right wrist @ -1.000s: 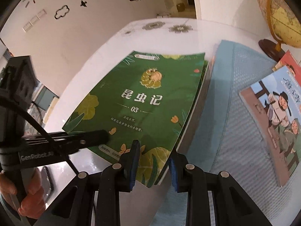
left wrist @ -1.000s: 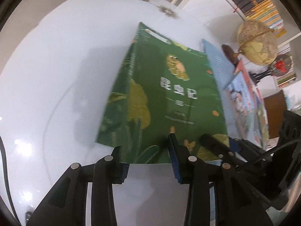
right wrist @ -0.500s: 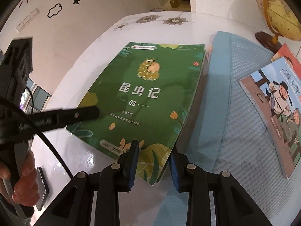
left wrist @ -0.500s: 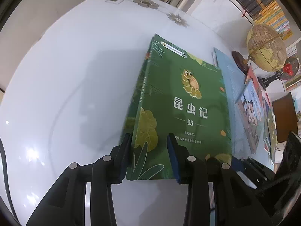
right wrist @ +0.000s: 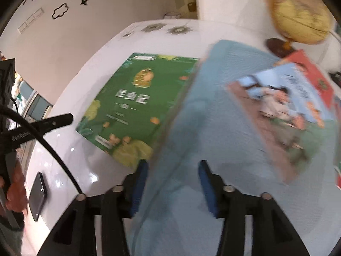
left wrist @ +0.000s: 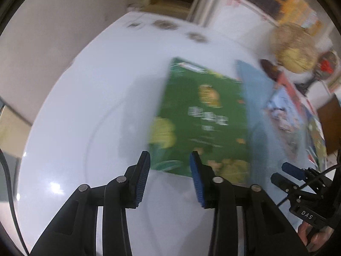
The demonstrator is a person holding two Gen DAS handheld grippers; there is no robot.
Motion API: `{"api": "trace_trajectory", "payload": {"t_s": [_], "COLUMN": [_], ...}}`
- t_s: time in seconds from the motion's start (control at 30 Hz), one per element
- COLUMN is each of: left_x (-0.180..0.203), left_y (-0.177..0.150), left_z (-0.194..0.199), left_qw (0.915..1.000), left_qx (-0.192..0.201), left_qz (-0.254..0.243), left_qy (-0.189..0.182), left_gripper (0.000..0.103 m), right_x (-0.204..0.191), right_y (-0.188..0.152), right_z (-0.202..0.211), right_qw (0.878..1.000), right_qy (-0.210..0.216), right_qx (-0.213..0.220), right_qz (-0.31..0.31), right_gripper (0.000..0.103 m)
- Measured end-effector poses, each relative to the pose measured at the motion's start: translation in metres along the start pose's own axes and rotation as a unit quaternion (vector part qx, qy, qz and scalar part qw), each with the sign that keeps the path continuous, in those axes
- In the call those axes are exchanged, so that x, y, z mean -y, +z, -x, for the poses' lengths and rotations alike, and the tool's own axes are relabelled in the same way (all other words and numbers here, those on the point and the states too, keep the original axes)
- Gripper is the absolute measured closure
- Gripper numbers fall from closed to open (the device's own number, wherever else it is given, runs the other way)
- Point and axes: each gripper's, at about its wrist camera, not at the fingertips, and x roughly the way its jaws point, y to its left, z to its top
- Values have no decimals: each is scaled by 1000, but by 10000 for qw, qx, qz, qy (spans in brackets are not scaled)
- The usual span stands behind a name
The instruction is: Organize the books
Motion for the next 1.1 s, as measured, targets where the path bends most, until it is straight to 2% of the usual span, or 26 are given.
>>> {"api": "trace_trajectory", "payload": {"t_s": [0.13, 0.33, 0.37, 0.43, 0.5, 0.6, 0.77, 0.87, 0.97, 1.1], "left_x": [61, 170, 193, 226, 264, 323, 402, 444, 476, 498], "left_y": [7, 6, 5, 0, -5, -18, -38, -50, -58, -64], "left_z": [-3, -1, 2, 7, 11, 11, -12, -40, -70, -93], "left_qw": [9983, 9888, 9861, 9825, 9780, 9735, 9766, 9792, 9837, 9859], "left_qx": [31, 57, 100, 169, 264, 354, 60, -133, -366, -507], "left_qz": [-563, -1301, -1438, -1593, -1753, -1991, -1794, -1609, -1249, -880], "left_qy": [-156, -725, -828, -946, -1102, -1072, -1187, -1229, -1237, -1331], "left_gripper": [65, 57, 55, 40, 30, 30, 30, 30, 30, 30], "right_x": [38, 118, 136, 167, 206, 272, 387, 451, 492, 515], "right_y": [-22, -48, -51, -56, -63, -74, -88, -87, -80, -60], "right_z": [27, 76, 84, 96, 108, 122, 145, 148, 143, 126], "right_qw": [9990, 9925, 9906, 9869, 9823, 9774, 9727, 9722, 9748, 9814], "right_qy": [-271, -550, -544, -601, -689, -828, -1093, -1100, -1023, -1007], "right_qx": [-13, 268, 335, 452, 578, 647, 682, 669, 622, 456], "right_qz": [-367, -1054, -1207, -1431, -1643, -1836, -1930, -1957, -1881, -1567], "right_gripper": [51, 51, 51, 51, 50, 49, 48, 48, 48, 48]}}
